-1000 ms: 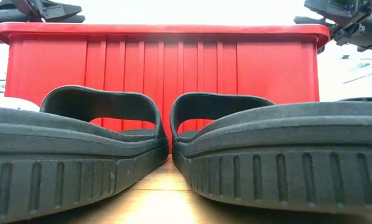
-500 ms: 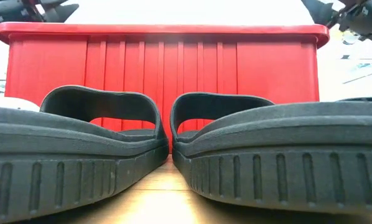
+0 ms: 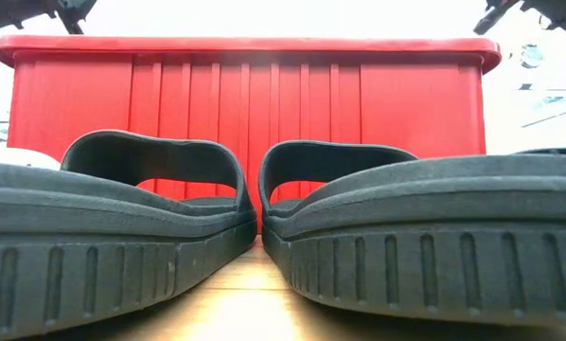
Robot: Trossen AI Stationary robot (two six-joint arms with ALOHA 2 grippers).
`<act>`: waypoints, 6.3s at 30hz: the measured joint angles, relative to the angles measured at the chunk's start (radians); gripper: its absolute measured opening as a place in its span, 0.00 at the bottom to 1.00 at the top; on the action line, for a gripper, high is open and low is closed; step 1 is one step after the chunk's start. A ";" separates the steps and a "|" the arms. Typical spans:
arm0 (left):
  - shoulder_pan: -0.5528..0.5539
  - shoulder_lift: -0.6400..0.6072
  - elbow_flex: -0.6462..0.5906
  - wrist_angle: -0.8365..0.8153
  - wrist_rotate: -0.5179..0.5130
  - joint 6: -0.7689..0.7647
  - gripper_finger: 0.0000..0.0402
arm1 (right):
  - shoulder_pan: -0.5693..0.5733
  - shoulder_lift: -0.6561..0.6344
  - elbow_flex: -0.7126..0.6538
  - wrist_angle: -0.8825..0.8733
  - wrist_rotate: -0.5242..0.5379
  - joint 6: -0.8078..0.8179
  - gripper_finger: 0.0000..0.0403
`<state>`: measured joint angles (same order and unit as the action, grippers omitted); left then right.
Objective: Pick and place slides into bin
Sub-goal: Put the black slide into the red bin
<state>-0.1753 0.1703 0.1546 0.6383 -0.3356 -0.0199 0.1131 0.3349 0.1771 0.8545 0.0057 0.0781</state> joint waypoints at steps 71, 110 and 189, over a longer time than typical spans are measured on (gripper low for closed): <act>-0.534 0.595 0.407 0.095 0.307 0.328 0.32 | 0.863 0.854 1.202 -0.954 0.684 -0.180 0.39; -0.539 0.595 0.407 0.083 0.177 0.333 0.32 | 0.795 1.193 1.262 -1.937 0.324 0.643 0.39; -0.539 0.595 0.406 0.069 0.176 0.335 0.32 | 0.776 1.200 0.775 -2.044 0.387 0.962 0.39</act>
<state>-0.7141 0.7654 0.5610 0.7074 -0.1596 0.3153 0.8886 1.5345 0.9523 -1.1899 0.3923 1.0401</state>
